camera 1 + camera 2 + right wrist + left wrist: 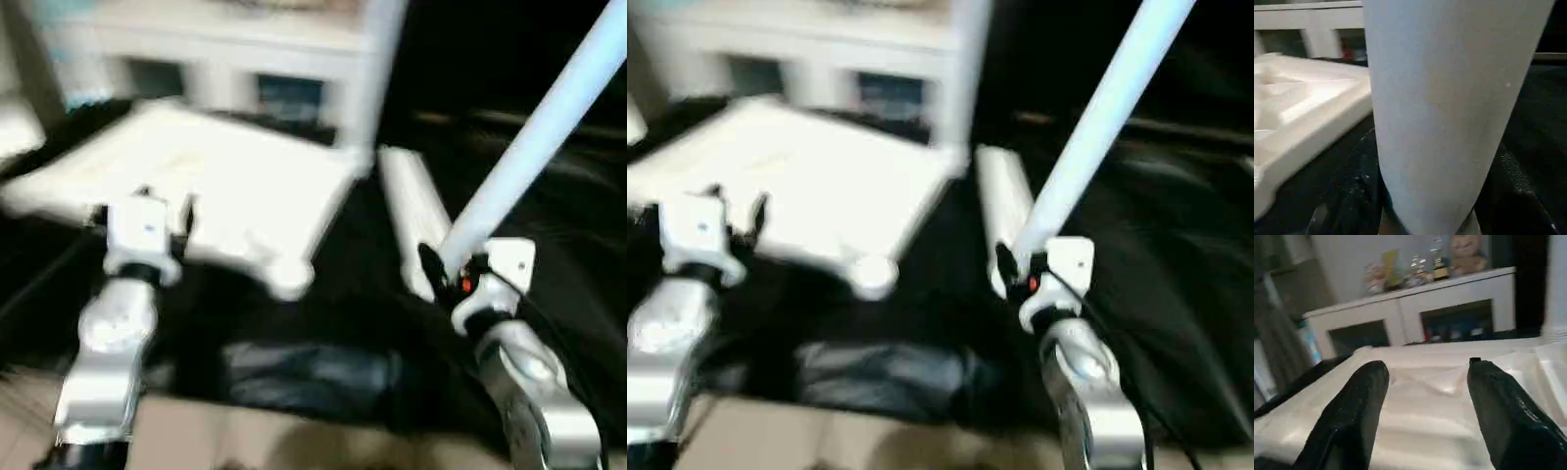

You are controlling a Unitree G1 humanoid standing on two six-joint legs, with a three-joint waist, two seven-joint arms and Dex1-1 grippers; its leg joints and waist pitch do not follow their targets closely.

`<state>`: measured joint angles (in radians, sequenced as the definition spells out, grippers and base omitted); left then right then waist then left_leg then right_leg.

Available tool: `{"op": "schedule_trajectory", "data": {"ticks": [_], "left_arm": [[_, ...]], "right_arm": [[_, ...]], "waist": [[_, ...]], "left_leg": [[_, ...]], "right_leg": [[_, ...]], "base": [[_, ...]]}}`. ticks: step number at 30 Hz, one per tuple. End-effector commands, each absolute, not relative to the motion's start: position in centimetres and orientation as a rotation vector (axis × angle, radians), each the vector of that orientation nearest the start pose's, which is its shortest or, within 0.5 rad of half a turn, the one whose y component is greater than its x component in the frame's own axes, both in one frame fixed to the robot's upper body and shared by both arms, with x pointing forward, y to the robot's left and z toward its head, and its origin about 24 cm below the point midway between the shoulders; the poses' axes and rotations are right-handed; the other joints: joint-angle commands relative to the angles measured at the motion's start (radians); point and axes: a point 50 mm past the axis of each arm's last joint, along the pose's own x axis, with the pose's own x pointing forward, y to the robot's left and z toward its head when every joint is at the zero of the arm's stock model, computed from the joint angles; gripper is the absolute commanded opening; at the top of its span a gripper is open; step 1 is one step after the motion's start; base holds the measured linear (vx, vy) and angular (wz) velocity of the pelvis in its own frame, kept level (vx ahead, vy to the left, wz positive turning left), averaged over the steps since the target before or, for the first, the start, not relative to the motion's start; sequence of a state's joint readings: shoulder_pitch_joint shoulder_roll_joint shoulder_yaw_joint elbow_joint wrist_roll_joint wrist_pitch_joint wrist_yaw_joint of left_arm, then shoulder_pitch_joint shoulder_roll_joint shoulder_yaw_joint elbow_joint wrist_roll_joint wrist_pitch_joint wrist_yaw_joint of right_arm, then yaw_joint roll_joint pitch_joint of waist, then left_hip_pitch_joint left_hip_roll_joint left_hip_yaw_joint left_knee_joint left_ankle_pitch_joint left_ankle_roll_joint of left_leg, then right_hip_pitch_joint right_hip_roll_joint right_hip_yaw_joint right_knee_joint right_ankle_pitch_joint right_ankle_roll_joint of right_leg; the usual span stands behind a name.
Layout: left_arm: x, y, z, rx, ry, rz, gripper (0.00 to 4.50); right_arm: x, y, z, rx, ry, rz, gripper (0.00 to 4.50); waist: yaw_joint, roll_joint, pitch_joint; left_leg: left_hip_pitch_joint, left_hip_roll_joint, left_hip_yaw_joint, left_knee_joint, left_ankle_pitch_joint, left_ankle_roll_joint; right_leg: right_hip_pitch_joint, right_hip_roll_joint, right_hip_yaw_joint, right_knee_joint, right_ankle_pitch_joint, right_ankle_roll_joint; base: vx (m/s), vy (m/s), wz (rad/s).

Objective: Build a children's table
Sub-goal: Pick table leg

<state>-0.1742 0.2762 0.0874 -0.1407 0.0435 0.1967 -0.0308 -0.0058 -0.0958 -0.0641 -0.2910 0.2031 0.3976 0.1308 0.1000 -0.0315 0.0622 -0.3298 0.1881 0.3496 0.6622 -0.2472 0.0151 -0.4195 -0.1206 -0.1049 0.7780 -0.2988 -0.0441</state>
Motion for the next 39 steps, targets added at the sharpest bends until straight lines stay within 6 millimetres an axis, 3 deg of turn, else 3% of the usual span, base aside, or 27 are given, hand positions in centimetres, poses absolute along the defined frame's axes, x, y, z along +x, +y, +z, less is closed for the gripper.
{"op": "schedule_trajectory", "data": {"ticks": [1, 2, 3, 4, 5, 6, 7, 8, 9, 10, 12, 14, 16, 19, 23, 24, 25, 27, 30, 31, 33, 34, 35, 36, 37, 38, 39], "left_arm": [[28.4, 20.0, 11.6, 0.317, -0.125, 0.044, 2.99], [28.2, 20.0, 11.4, 0.29, -0.114, 0.055, 2.99], [28.0, 19.9, 11.3, 0.271, -0.111, 0.066, 2.99], [27.8, 19.9, 11.3, 0.258, -0.109, 0.073, 2.99], [27.7, 20.0, 11.1, 0.244, -0.103, 0.085, 2.99], [27.5, 20.1, 10.8, 0.24, -0.081, 0.099, 2.99], [27.0, 20.3, 10.3, 0.225, -0.066, 0.126, 2.99], [26.9, 20.4, 10.2, 0.226, -0.061, 0.13, 2.99], [26.6, 20.6, 9.8, 0.23, -0.042, 0.144, 2.99], [26.3, 20.8, 9.2, 0.238, -0.022, 0.16, 2.99], [25.0, 20.7, 8.2, 0.248, -0.006, 0.163, 2.99], [24.5, 20.3, 8.1, 0.238, -0.018, 0.144, 2.99], [24.0, 19.9, 8.1, 0.216, -0.014, 0.146, 2.99], [23.6, 19.4, 8.3, 0.236, -0.018, 0.129, 2.99], [23.3, 19.7, 8.8, 0.262, -0.03, 0.135, 2.99], [23.4, 19.8, 8.8, 0.263, -0.033, 0.135, 2.99], [23.5, 19.9, 8.9, 0.265, -0.036, 0.131, 2.99], [23.8, 20.0, 9.0, 0.274, -0.038, 0.12, 2.99], [24.9, 19.7, 9.3, 0.276, -0.047, 0.068, 2.99], [25.1, 19.6, 9.4, 0.276, -0.047, 0.058, 2.99], [25.4, 19.7, 9.5, 0.277, -0.048, 0.054, 2.99], [25.5, 19.7, 9.5, 0.275, -0.047, 0.056, 2.99], [25.5, 19.8, 9.5, 0.274, -0.047, 0.057, 2.99], [25.5, 19.8, 9.5, 0.27, -0.045, 0.059, 2.99], [25.6, 19.9, 9.5, 0.267, -0.043, 0.061, 2.99], [25.6, 19.9, 9.5, 0.263, -0.042, 0.062, 2.99], [25.5, 20.0, 9.4, 0.261, -0.039, 0.064, 2.99]], "right_arm": [[25.5, -16.8, 7.9, 0.104, 0.071, 0.14, 1.93], [25.7, -16.3, 7.7, 0.095, 0.086, 0.192, 1.93], [25.7, -16.1, 7.7, 0.095, 0.096, 0.229, 1.93], [25.8, -15.9, 7.7, 0.096, 0.102, 0.254, 1.93], [25.9, -15.7, 7.7, 0.092, 0.11, 0.281, 1.93], [25.9, -15.6, 7.8, 0.086, 0.11, 0.304, 1.93], [26.0, -15.5, 8.0, 0.077, 0.105, 0.348, 1.93], [26.1, -15.5, 8.0, 0.076, 0.105, 0.352, 1.93], [26.1, -15.5, 8.1, 0.073, 0.106, 0.369, 1.93], [26.1, -15.5, 8.1, 0.07, 0.107, 0.387, 1.93], [26.0, -15.4, 8.5, 0.004, 0.097, 0.465, 1.93], [25.9, -15.0, 8.6, 0.006, 0.101, 0.506, 1.93], [25.9, -14.6, 8.6, 0.005, 0.103, 0.55, 1.93], [25.7, -13.9, 8.4, -0.001, 0.106, 0.602, 1.93], [25.7, -12.9, 8.2, 0.042, 0.105, 0.629, 1.93], [25.7, -12.9, 8.2, 0.054, 0.101, 0.622, 1.93], [25.8, -12.9, 8.1, 0.087, 0.105, 0.598, 1.93], [25.8, -12.9, 8.0, 0.096, 0.107, 0.57, 1.93], [25.1, -13.5, 8.1, 0.092, 0.095, 0.508, 1.93], [24.9, -13.7, 8.0, 0.098, 0.097, 0.494, 1.93], [24.5, -13.9, 7.8, 0.1, 0.099, 0.477, 1.93], [24.4, -14.0, 7.7, 0.101, 0.101, 0.47, 1.93], [24.4, -14.0, 7.7, 0.103, 0.102, 0.465, 1.93], [24.4, -14.0, 7.6, 0.106, 0.104, 0.457, 1.93], [24.3, -14.1, 7.6, 0.108, 0.105, 0.452, 1.93], [24.3, -14.1, 7.6, 0.109, 0.106, 0.449, 1.93], [24.3, -14.0, 7.6, 0.093, 0.11, 0.465, 1.93]], "waist": [[0.014, 0.01, -0.05], [0.016, -0.025, -0.072], [0.015, -0.018, -0.077], [0.018, 0.028, -0.076], [0.004, 0.033, -0.074], [-0.007, 0.077, -0.087], [-0.017, 0.062, -0.086], [-0.017, 0.054, -0.08], [-0.007, 0.037, -0.069], [0.011, 0.021, -0.061], [0.018, 0.007, -0.054], [0.019, 0.02, -0.058], [0.025, 0.012, -0.056], [0.019, 0.011, -0.046], [0.02, 0.01, -0.019], [0.008, 0.032, -0.023], [-0.002, 0.053, -0.01], [-0.014, 0.055, -0.019], [-0.031, 0.045, -0.039], [-0.006, 0.01, -0.035], [0.033, 0.004, -0.049], [0.034, -0.004, -0.057], [0.032, 0.008, -0.066], [0.032, 0.02, -0.068], [0.004, 0.058, -0.072], [-0.009, 0.069, -0.086], [-0.061, 0.079, -0.108]], "left_leg": [[0.058, 0.136, -0.074, -0.199, -0.748, -0.297], [0.004, 0.065, -0.136, -0.131, -0.593, -0.299], [-0.054, 0.034, -0.18, -0.055, -0.282, -0.175], [-0.067, 0.041, -0.208, -0.072, -0.06, -0.056], [-0.074, 0.058, -0.221, -0.093, -0.018, -0.021], [-0.038, 0.162, -0.298, -0.127, -0.026, 0.024], [-0.028, 0.188, -0.314, -0.141, -0.053, 0.076], [-0.03, 0.156, -0.295, -0.13, -0.086, 0.07], [-0.059, 0.068, -0.244, -0.116, -0.162, 0.007], [-0.062, 0.037, -0.226, -0.093, -0.135, -0.026], [-0.055, 0.044, -0.223, -0.109, -0.086, -0.018], [-0.045, 0.062, -0.227, -0.129, -0.126, -0.024], [-0.091, 0.041, -0.273, -0.144, -0.162, 0.045], [-0.092, 0.028, -0.296, -0.137, -0.243, 0.065], [-0.074, 0.021, -0.281, -0.104, -0.436, -0.03], [0.031, 0.059, -0.272, -0.093, -0.5, -0.067], [0.067, 0.114, -0.317, -0.181, -0.831, -0.148], [0.07, 0.118, -0.339, -0.246, -0.919, -0.154], [0.089, 0.068, -0.324, -0.219, -0.773, -0.044], [0.019, -0.002, -0.242, -0.156, -0.531, 0.019], [-0.072, -0.014, -0.239, -0.028, -0.127, 0.059], [-0.091, -0.013, -0.242, -0.016, -0.062, 0.07], [-0.12, -0.025, -0.244, -0.023, 0.038, 0.079], [-0.109, -0.023, -0.242, -0.049, 0.075, 0.084], [-0.054, -0.004, -0.256, -0.105, 0.183, 0.134], [0.013, 0.024, -0.288, -0.112, 0.184, 0.192], [0.138, 0.1, -0.392, -0.119, 0.216, 0.387]], "right_leg": [[0.008, -0.013, 0.059, -0.085, -0.266, -0.029], [0.052, -0.064, 0.075, -0.133, -0.248, -0.043], [0.104, -0.118, 0.095, -0.205, -0.227, -0.064], [0.117, -0.085, 0.04, -0.228, -0.148, -0.123], [0.113, -0.047, 0.014, -0.227, -0.11, -0.115], [0.081, -0.021, 0.011, -0.172, -0.018, -0.036], [0.072, -0.054, 0.049, -0.142, 0.06, 0.008], [0.069, -0.068, 0.066, -0.157, 0.099, -0.005], [0.09, -0.101, 0.083, -0.204, 0.063, -0.052], [0.102, -0.112, 0.084, -0.243, -0.125, -0.046], [0.104, -0.09, 0.079, -0.26, -0.295, -0.013], [0.092, -0.065, 0.069, -0.261, -0.293, -0.006], [0.127, -0.084, 0.016, -0.247, -0.205, -0.059], [0.172, -0.096, -0.037, -0.278, -0.287, -0.074], [0.224, -0.129, -0.052, -0.349, -0.69, -0.026], [0.155, -0.096, -0.033, -0.356, -0.699, -0.028], [0.145, -0.015, -0.037, -0.25, -0.477, -0.039], [0.125, 0.034, -0.002, -0.132, -0.137, -0.019], [0.084, 0.018, 0.035, -0.162, -0.011, 0.015], [0.144, -0.061, 0.103, -0.27, -0.1, -0.005], [0.243, -0.162, 0.175, -0.33, -0.325, -0.041], [0.253, -0.152, 0.174, -0.323, -0.32, -0.057], [0.264, -0.096, 0.138, -0.301, -0.21, -0.087], [0.252, -0.065, 0.116, -0.296, -0.155, -0.092], [0.202, 0.042, 0.035, -0.248, 0.0, -0.045], [0.166, 0.065, 0.022, -0.205, 0.022, -0.028], [0.048, 0.06, 0.011, -0.104, -0.058, 0.003]], "base": [[-0.016, 0.042, -0.68], [-0.016, 0.042, -0.68], [-0.031, 0.043, -0.43], [-0.052, 0.032, -0.17], [-0.052, 0.032, -0.17], [0.0, 0.0, 0.0], [0.0, 0.0, 0.0], [0.0, 0.0, 0.0], [-0.037, -0.051, -0.05], [-0.055, -0.054, -0.08], [-0.049, -0.052, -0.08], [0.0, 0.0, 0.0], [-0.002, -0.011, 0.18], [0.015, -0.015, 0.44], [0.049, -0.004, 0.52], [0.037, 0.013, 0.4], [0.065, 0.035, 0.12], [0.081, 0.037, 0.06], [0.084, -0.007, 0.05], [0.096, -0.086, 0.03], [0.11, -0.079, 0.01], [0.136, -0.029, -0.05], [0.136, -0.029, -0.05], [0.147, 0.006, -0.02], [0.205, 0.038, 0.08], [0.205, 0.038, 0.08], [0.207, 0.011, 0.03]]}}
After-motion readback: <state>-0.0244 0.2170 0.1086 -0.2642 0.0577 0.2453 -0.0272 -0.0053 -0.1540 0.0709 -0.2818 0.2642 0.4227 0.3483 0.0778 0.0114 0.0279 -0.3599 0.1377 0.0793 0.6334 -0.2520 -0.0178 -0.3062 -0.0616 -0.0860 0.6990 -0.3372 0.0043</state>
